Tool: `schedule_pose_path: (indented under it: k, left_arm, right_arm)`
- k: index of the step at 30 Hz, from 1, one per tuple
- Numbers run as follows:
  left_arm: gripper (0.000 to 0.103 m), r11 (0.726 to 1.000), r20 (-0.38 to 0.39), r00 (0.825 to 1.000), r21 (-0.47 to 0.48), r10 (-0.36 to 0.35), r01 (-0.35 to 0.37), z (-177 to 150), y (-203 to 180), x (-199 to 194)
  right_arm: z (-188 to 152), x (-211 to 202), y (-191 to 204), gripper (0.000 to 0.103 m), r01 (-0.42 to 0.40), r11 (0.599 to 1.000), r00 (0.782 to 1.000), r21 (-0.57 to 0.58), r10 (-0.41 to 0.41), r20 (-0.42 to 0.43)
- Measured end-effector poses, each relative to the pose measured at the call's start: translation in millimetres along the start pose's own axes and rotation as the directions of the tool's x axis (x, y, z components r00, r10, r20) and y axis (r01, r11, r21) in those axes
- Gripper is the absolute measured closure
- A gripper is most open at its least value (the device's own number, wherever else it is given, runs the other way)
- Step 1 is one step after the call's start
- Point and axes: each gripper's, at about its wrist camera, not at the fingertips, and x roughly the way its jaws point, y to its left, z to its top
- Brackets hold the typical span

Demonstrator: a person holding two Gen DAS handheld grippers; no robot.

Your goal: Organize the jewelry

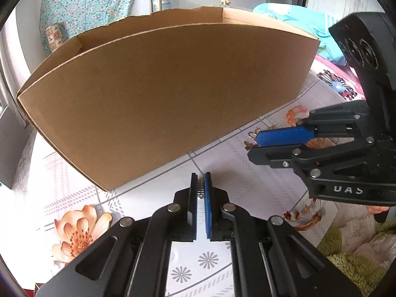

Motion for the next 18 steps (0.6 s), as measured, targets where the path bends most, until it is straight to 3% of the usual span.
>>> schedule_pose_path:
  k: [7, 9, 12, 18]
  left_arm:
    - [0.099, 1.0, 0.002, 1.0, 0.01, 0.004, -0.004, 2, -1, 2]
    - [0.099, 1.0, 0.003, 1.0, 0.011, 0.005, -0.005, 2, -1, 2]
    - [0.099, 1.0, 0.003, 1.0, 0.012, 0.005, -0.005, 1, -1, 1]
    - [0.099, 1.0, 0.007, 1.0, 0.014, 0.009, -0.009, 2, -3, 3]
  right_arm:
    - [7, 7, 16, 0.098, 0.087, 0.985, 0.996, -0.149, -0.087, 0.001]
    - [8, 6, 18, 0.098, 0.097, 0.978, 0.995, -0.186, -0.099, -0.001]
    - [9, 4, 16, 0.103, 0.083, 0.98, 0.996, -0.181, -0.084, 0.001]
    - [8, -4, 10, 0.103, 0.07, 0.987, 0.998, -0.142, -0.069, 0.012]
